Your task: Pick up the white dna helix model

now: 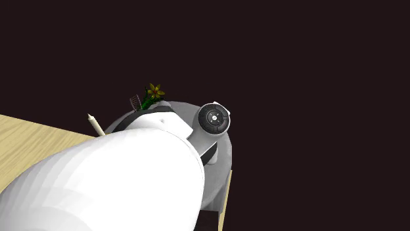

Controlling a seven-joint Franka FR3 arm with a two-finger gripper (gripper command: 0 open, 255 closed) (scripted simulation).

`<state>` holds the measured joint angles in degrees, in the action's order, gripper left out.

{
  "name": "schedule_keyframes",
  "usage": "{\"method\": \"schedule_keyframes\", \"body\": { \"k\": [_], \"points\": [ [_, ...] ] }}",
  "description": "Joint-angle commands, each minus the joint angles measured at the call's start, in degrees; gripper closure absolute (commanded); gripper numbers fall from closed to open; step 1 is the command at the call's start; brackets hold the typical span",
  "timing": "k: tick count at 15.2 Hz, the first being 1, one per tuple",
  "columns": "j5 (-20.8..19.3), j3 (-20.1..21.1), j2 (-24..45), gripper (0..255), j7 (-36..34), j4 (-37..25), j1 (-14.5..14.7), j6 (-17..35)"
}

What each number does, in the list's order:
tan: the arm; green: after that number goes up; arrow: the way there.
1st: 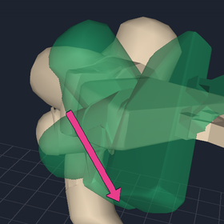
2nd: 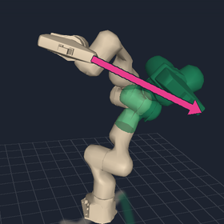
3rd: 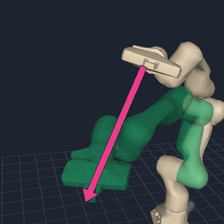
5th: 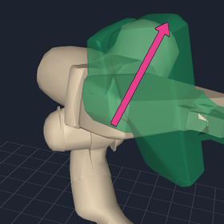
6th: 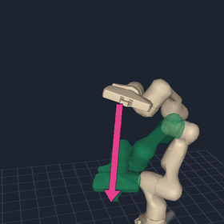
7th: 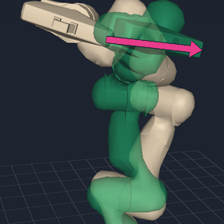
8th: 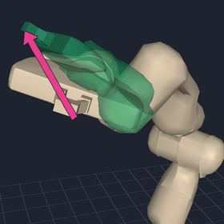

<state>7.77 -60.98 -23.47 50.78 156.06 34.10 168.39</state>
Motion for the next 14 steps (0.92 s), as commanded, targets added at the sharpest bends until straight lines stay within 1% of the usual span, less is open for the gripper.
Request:
{"method": "schedule_keyframes", "body": {
  "k": [1,2,3,12,14],
  "points": [
    [1.03,-2.80,0.51,0,1.40,0.20,2.68,1.39],
    [1.00,-2.81,0.50,0,1.38,0.20,2.69,1.39],
    [0.84,-2.46,0.40,255,1.25,0.29,2.29,1.29],
    [0.99,-2.81,0.50,255,1.37,0.20,2.69,1.39],
    [-0.26,0.66,-0.16,255,-0.16,-0.09,-0.82,-0.41]
  ]
}}
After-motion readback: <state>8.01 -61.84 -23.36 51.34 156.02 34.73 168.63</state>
